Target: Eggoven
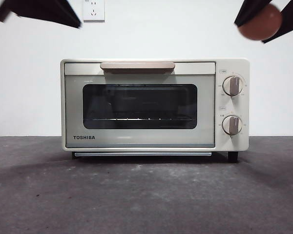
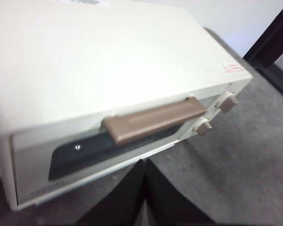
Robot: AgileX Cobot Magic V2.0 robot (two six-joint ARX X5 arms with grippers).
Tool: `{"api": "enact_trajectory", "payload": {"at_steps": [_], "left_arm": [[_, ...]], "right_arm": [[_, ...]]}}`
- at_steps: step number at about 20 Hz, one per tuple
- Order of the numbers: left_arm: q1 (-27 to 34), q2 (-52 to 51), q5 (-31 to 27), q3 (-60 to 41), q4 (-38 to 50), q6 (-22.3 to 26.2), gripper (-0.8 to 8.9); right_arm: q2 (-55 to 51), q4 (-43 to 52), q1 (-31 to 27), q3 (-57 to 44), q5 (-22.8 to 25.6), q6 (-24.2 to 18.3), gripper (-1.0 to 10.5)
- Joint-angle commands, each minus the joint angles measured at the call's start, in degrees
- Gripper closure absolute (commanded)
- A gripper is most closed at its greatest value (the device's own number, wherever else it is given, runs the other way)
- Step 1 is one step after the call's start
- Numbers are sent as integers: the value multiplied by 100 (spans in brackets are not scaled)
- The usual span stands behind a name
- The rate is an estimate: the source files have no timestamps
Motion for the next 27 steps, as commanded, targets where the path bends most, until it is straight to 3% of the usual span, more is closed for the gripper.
{"api": "enact_trajectory", "payload": {"at_steps": [1, 7, 16, 27], "left_arm": [[-229, 551, -310, 455, 81, 308, 806], [-518, 1729, -647, 1191, 256, 566, 806], [-824, 2396, -898, 1294, 588, 651, 806], [-1755, 2463, -896, 1294, -446, 669, 806]], "right_arm": [[-188, -63, 42, 61, 33, -87, 944], [-721, -284, 42, 61, 138, -87, 944], [-999, -442, 42, 61, 177, -90, 944], [-994, -343, 42, 61, 179, -195, 944]]}}
